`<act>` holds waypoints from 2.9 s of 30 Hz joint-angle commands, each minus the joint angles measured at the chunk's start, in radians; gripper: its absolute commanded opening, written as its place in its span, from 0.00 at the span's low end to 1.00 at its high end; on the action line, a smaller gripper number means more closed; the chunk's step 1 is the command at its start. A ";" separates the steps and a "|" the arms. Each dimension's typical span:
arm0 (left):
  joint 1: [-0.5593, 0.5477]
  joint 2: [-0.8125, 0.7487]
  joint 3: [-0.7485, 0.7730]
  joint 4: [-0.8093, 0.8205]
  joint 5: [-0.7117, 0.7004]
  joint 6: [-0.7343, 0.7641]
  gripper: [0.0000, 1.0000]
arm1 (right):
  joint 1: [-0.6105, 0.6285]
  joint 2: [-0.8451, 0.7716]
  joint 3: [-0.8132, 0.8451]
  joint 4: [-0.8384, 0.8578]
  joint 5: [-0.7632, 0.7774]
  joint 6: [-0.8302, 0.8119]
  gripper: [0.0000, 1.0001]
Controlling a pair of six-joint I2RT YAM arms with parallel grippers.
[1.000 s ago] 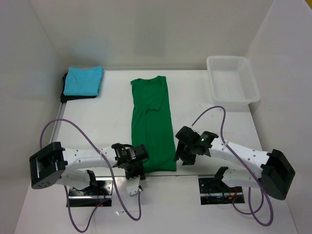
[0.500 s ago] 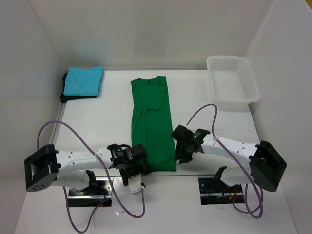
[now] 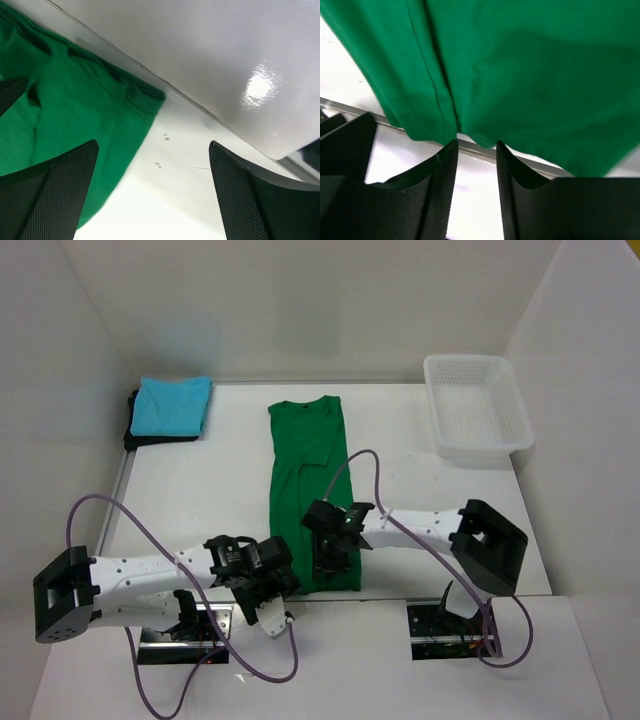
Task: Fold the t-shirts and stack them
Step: Grab the bottom of the folded rectangular tshirt with both arms
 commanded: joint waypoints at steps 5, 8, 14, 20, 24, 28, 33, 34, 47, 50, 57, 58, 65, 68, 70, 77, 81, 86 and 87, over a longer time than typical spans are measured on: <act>-0.005 -0.101 0.044 -0.119 0.047 -0.140 0.97 | 0.032 0.075 0.075 0.122 -0.101 -0.026 0.40; -0.005 -0.116 0.035 -0.109 0.056 -0.164 0.97 | 0.041 0.120 0.106 0.142 -0.124 -0.026 0.40; -0.005 -0.125 0.035 -0.109 0.047 -0.155 0.98 | 0.061 0.197 0.148 0.061 -0.112 -0.015 0.38; -0.005 -0.135 0.026 -0.109 0.047 -0.155 0.98 | 0.061 0.100 0.118 -0.011 -0.048 0.037 0.38; -0.005 -0.135 0.026 -0.100 0.057 -0.146 0.98 | 0.071 0.091 0.138 -0.036 -0.023 0.046 0.38; -0.005 -0.135 0.026 -0.100 0.057 -0.146 0.98 | 0.071 0.138 0.138 -0.022 -0.035 0.046 0.38; -0.005 -0.135 0.026 -0.100 0.057 -0.137 0.98 | 0.081 0.163 0.149 -0.042 -0.024 0.055 0.41; -0.005 -0.135 0.026 -0.091 0.057 -0.137 0.98 | 0.081 0.163 0.138 -0.030 -0.024 0.055 0.41; -0.005 -0.135 0.017 -0.091 0.057 -0.137 1.00 | 0.081 0.218 0.148 0.030 -0.075 0.025 0.39; -0.005 -0.135 0.017 -0.082 0.057 -0.137 1.00 | 0.081 0.218 0.138 0.030 -0.075 0.025 0.31; -0.005 -0.144 0.017 -0.082 0.057 -0.137 1.00 | 0.081 0.180 0.181 0.018 -0.055 0.025 0.19; -0.005 -0.144 0.017 -0.082 0.057 -0.137 1.00 | 0.081 0.180 0.181 0.018 -0.055 0.025 0.19; -0.005 -0.144 0.017 -0.082 0.057 -0.137 1.00 | 0.081 0.129 0.181 -0.036 -0.034 0.034 0.04; -0.005 -0.144 0.017 -0.082 0.057 -0.137 1.00 | 0.081 0.070 0.155 -0.062 -0.006 0.077 0.00; -0.005 -0.144 0.017 -0.082 0.057 -0.137 1.00 | 0.081 0.040 0.134 -0.062 -0.006 0.100 0.00; -0.005 -0.135 0.007 -0.082 0.047 -0.077 1.00 | 0.090 0.029 0.034 -0.007 -0.038 0.131 0.00; -0.005 -0.125 0.007 -0.073 0.038 -0.031 1.00 | 0.090 0.088 0.061 -0.017 -0.038 0.088 0.21; -0.005 -0.104 -0.003 -0.025 0.028 0.069 1.00 | 0.090 0.068 0.071 -0.082 0.028 0.088 0.54; -0.005 -0.095 -0.028 0.001 0.017 0.111 1.00 | 0.090 0.054 0.071 -0.082 0.028 0.088 0.55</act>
